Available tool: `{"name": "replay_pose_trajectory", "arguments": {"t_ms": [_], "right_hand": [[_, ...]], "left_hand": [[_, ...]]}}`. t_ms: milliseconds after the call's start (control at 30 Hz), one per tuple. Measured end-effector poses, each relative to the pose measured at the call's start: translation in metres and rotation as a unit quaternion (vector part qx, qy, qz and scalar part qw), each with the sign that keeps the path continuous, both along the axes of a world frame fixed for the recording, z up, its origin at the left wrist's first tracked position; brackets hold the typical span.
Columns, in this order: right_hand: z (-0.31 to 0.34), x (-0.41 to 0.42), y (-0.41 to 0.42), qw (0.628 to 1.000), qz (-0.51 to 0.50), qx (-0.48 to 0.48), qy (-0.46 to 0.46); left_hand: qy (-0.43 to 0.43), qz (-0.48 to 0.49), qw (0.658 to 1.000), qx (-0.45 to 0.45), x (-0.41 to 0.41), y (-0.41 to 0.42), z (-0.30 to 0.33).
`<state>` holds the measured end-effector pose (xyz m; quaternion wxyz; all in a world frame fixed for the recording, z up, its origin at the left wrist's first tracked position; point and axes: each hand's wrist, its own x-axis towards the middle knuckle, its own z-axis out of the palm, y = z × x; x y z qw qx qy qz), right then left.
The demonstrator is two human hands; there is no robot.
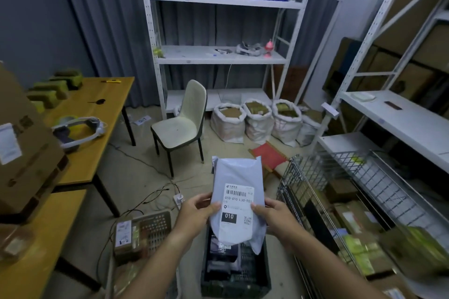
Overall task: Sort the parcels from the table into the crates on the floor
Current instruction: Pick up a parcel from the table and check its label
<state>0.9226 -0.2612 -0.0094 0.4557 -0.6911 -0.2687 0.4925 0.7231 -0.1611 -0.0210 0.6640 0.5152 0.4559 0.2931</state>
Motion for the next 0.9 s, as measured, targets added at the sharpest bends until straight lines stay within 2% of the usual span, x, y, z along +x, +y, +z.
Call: {"name": "replay_pose_trajectory", "arguments": {"t_ms": [267, 533, 700, 900], "right_hand": [[-0.059, 0.029, 0.088, 0.995, 0.043, -0.084, -0.029], [-0.129, 0.056, 0.149, 0.988, 0.082, -0.123, -0.035], [-0.200, 0.083, 0.171, 0.980, 0.126, -0.153, -0.039], [-0.328, 0.114, 0.186, 0.964, 0.185, -0.189, -0.030]], "left_hand": [[0.010, -0.012, 0.994, -0.111, 0.020, 0.078, -0.075], [0.045, -0.005, 0.984, -0.171, 0.046, 0.140, -0.152], [0.064, 0.022, 0.975, -0.212, 0.067, 0.144, -0.223], [0.064, 0.095, 0.946, -0.303, 0.091, 0.122, -0.344]]}}
